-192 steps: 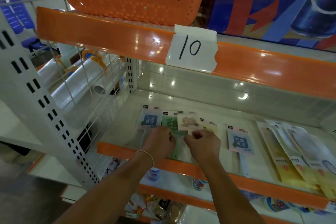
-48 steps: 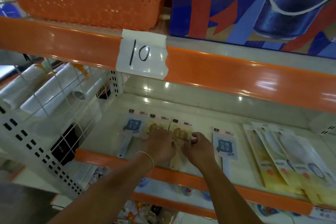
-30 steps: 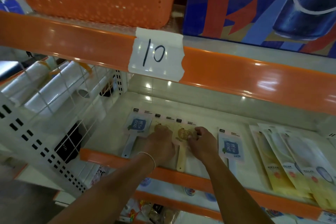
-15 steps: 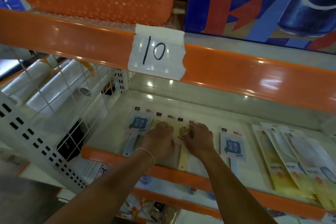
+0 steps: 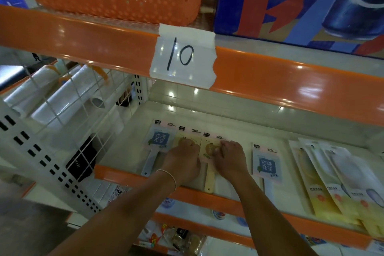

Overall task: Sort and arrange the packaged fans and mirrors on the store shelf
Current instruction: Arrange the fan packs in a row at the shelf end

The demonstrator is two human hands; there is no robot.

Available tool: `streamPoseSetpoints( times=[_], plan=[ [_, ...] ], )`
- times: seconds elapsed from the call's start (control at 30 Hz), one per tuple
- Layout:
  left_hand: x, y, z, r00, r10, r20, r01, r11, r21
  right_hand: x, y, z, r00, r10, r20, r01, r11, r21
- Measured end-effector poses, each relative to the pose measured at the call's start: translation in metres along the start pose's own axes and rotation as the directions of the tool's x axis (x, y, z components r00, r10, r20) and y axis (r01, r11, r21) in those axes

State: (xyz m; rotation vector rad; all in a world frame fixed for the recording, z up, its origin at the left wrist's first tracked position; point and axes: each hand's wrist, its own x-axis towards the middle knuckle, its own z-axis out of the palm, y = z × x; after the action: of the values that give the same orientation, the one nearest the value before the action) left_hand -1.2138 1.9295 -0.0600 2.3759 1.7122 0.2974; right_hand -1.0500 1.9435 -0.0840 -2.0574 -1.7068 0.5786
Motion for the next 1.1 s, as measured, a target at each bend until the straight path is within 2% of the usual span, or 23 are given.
streamPoseSetpoints(
  times=[0.17, 0.4, 0.67, 0.8, 0.93, 1.1],
  plan=[
    [-0.005, 0.004, 0.000, 1.000, 0.007, -0.002, -0.007, 1.000, -0.002, -0.008, -0.003, -0.012, 0.997, 0.064, -0.053, -0.055, 0.986, 0.155],
    [-0.004, 0.007, -0.001, 1.000, 0.014, 0.021, -0.014, 1.000, 0.008, -0.013, -0.002, -0.017, 0.994, 0.086, -0.069, -0.071, 0.978, 0.195],
    [-0.008, 0.021, -0.004, 0.989, 0.119, -0.088, -0.123, 0.992, -0.039, -0.017, 0.003, -0.020, 0.991, 0.133, -0.034, -0.121, 0.963, 0.240],
    [-0.016, 0.036, 0.000, 0.997, 0.075, 0.007, -0.075, 0.997, 0.000, -0.023, 0.007, -0.024, 0.988, 0.151, -0.014, -0.141, 0.952, 0.273],
    [-0.020, 0.047, 0.011, 0.997, -0.005, 0.071, -0.005, 0.992, 0.130, -0.027, 0.008, -0.029, 0.986, 0.169, 0.009, -0.163, 0.931, 0.326],
    [-0.021, 0.057, 0.007, 0.989, -0.073, 0.125, 0.063, 0.995, 0.080, -0.032, 0.010, -0.032, 0.989, 0.147, 0.017, -0.144, 0.929, 0.340]
  ],
)
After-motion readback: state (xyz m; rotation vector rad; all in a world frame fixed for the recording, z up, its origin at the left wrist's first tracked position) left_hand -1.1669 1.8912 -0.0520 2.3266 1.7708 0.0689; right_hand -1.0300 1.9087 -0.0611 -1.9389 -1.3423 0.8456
